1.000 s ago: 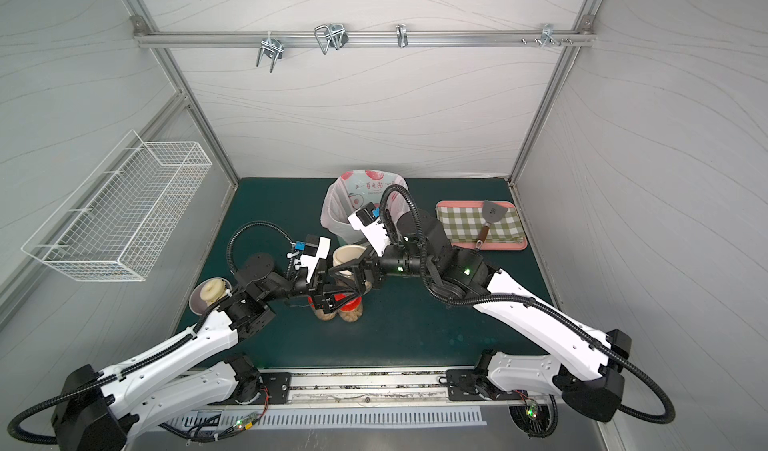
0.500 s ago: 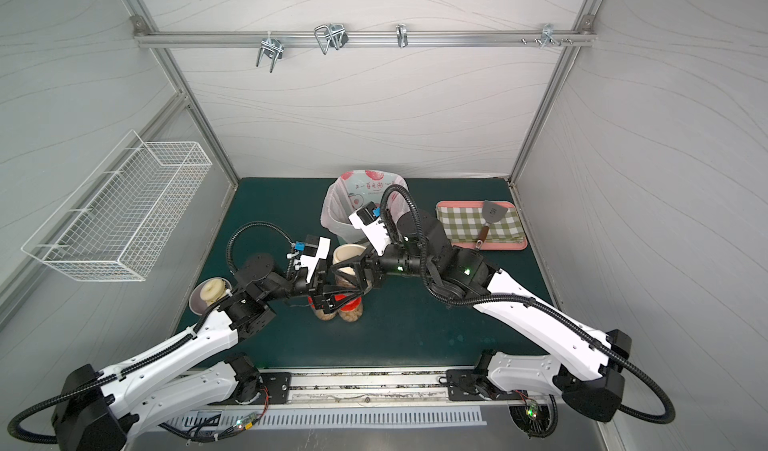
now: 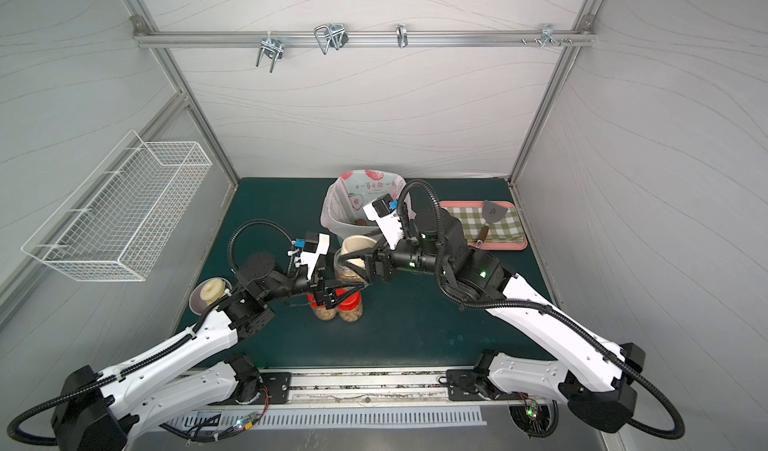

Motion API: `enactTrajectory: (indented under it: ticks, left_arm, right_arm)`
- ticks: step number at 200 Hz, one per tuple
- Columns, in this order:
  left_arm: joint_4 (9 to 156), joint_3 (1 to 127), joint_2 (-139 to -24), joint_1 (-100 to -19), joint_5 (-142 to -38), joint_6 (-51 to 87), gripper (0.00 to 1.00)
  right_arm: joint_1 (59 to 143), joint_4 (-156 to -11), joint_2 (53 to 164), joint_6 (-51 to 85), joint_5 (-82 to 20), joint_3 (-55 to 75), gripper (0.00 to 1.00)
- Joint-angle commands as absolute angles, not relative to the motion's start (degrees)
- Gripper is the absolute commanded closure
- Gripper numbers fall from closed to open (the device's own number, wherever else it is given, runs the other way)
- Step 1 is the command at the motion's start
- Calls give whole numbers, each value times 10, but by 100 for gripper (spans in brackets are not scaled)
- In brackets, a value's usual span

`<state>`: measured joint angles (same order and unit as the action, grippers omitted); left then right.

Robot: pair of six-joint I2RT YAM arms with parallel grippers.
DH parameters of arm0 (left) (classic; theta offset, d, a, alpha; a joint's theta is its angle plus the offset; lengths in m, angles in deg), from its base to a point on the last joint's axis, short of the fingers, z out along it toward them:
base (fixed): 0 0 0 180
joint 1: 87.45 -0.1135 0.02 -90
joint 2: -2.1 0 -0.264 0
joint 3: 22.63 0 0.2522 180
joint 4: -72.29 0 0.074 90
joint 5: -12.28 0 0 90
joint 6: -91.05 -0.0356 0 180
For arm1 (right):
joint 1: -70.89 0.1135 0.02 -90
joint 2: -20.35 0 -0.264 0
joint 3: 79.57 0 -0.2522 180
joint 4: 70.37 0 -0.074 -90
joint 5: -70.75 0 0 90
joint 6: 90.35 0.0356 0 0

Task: Empty moldy peanuts from jars
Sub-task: Unscrew the lid from the jar, then place the lid at the center of the board.

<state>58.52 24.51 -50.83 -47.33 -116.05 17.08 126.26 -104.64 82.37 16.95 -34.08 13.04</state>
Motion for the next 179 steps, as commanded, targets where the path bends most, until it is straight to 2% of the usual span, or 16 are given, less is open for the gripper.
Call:
enactTrajectory:
  ticks: [1, 76, 126, 179]
  left_arm:
    - [565, 259, -479, -475, -1138, 151, 100]
    - [601, 241, -415, -475, -1075, 124, 100]
    - [640, 239, -401, -475, -1059, 109, 100]
    - [664, 232, -374, -475, -1048, 99, 100]
  right_arm:
    - [1247, -1037, 793, 178, -305, 147, 31]
    - [1173, -1063, 669, 178, -56, 295, 34]
    - [1162, -985, 625, 194, 46, 456, 34]
    - [1162, -858, 623, 216, 97, 608, 35]
